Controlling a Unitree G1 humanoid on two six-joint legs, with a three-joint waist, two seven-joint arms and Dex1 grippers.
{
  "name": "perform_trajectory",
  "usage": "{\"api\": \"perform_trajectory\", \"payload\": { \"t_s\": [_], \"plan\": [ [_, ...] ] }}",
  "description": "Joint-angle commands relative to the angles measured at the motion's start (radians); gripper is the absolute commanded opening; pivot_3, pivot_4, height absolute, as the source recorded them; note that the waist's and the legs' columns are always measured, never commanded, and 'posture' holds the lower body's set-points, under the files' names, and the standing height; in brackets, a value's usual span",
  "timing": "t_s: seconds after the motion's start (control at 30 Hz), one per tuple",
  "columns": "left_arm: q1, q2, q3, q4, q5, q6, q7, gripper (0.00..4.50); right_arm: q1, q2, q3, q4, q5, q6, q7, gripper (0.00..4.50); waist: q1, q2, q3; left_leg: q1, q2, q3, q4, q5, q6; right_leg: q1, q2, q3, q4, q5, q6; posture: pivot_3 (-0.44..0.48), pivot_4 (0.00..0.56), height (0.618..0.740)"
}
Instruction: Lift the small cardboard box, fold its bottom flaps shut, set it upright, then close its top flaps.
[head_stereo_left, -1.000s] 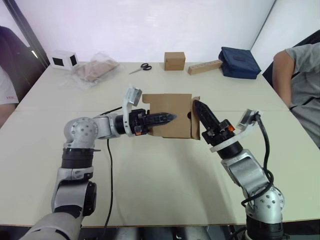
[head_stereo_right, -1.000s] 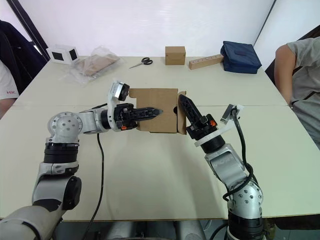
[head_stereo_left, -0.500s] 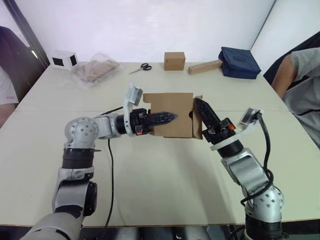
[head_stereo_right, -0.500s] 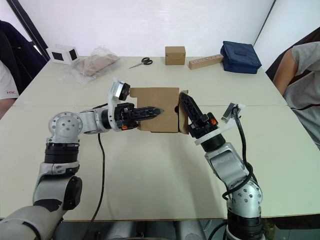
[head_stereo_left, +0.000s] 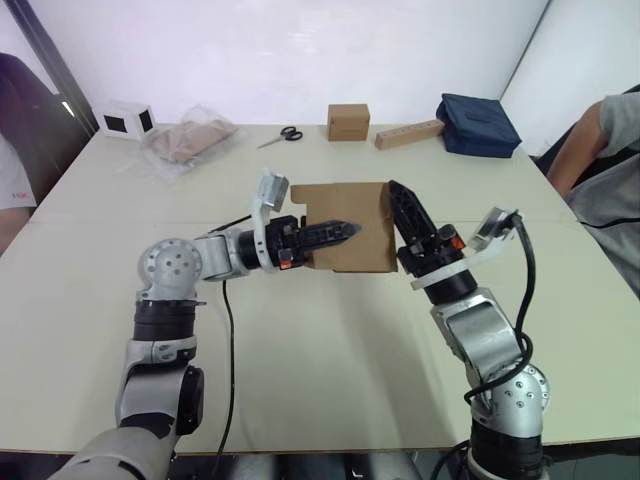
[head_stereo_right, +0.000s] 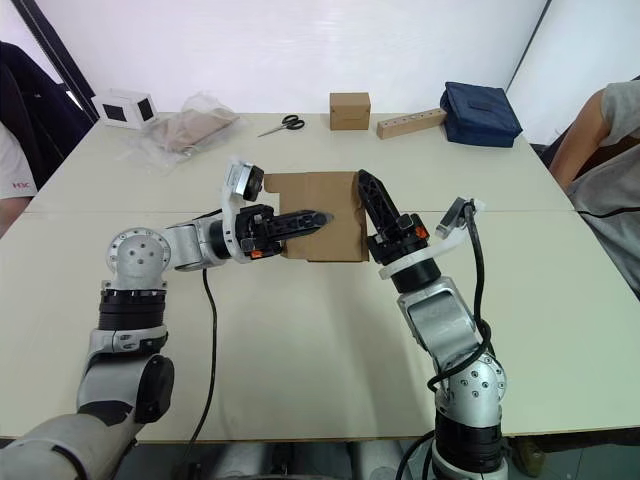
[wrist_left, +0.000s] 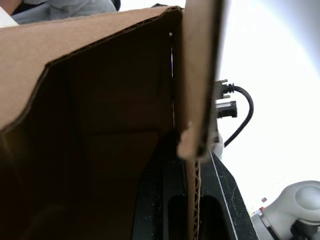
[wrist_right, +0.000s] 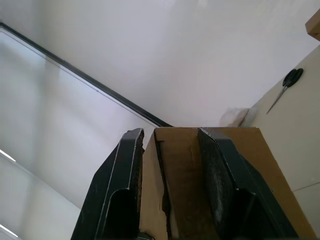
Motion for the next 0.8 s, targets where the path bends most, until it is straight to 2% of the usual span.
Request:
{"api": "perform_trajectory", "payload": {
  "t_s": [0.03,0.27,0.47,0.8],
  "plan": [
    [-0.010,-0.024,0.019,-0.028,-0.045,0.005,0.023,0.00,-0.015,0.005,0.053,-0.031,0.035,0.032,0.000,1.71,0.000,0.000,0.000,0.000,0.000,0.000,0.000,0.000,0.000,0.000,0.000,0.000,0.000,0.000,0.000,0.000,0.150,0.740],
    [-0.027,-0.075,0.079,-0.001,-0.104,0.017,0.103,0.00,-0.027,0.009,0.052,-0.016,0.044,0.039,0.000,1.71,0.000,0.000,0.000,0.000,0.000,0.000,0.000,0.000,0.000,0.000,0.000,0.000,0.000,0.000,0.000,0.000,0.150,0.740],
    [0.000,-0.104,0.090,-0.044,-0.171,0.048,0.159,0.00,-0.037,0.028,0.056,0.003,0.045,0.035,0.014,1.71,-0.001,0.000,0.000,0.000,0.000,0.000,0.000,0.000,0.000,0.000,0.000,0.000,0.000,0.000,0.001,0.000,0.150,0.740],
    [-0.008,-0.055,0.092,-0.024,-0.181,0.048,0.152,0.00,-0.029,-0.020,-0.001,-0.014,0.055,0.029,0.013,1.71,0.000,0.000,0.000,0.000,0.000,0.000,0.000,0.000,0.000,0.000,0.000,0.000,0.000,0.000,0.000,0.000,0.150,0.740]
  ]
}}
